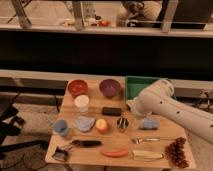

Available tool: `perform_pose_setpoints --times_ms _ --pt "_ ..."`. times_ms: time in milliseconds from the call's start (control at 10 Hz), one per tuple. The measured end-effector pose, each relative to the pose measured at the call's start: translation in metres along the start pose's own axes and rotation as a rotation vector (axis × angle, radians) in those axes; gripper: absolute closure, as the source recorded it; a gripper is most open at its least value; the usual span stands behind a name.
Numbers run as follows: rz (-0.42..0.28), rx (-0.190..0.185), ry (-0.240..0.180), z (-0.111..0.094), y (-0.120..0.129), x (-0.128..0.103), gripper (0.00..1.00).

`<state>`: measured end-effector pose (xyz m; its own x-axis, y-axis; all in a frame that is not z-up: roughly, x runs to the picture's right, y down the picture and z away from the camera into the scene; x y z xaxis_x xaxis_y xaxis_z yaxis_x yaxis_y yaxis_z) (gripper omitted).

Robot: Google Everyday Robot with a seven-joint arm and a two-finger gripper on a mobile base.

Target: Wipe red bowl with eraser

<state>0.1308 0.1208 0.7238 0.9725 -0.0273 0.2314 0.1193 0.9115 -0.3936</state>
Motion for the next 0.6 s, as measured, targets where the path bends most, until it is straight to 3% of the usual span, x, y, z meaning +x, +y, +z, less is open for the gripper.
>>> perform_pose_setpoints --times_ms 300,600 --pt "0.009 0.001 -0.032 0.016 -0.025 -0.021 0.20" --pt "-0.004 0.017 -0.052 0.022 -0.031 -0.049 0.20"
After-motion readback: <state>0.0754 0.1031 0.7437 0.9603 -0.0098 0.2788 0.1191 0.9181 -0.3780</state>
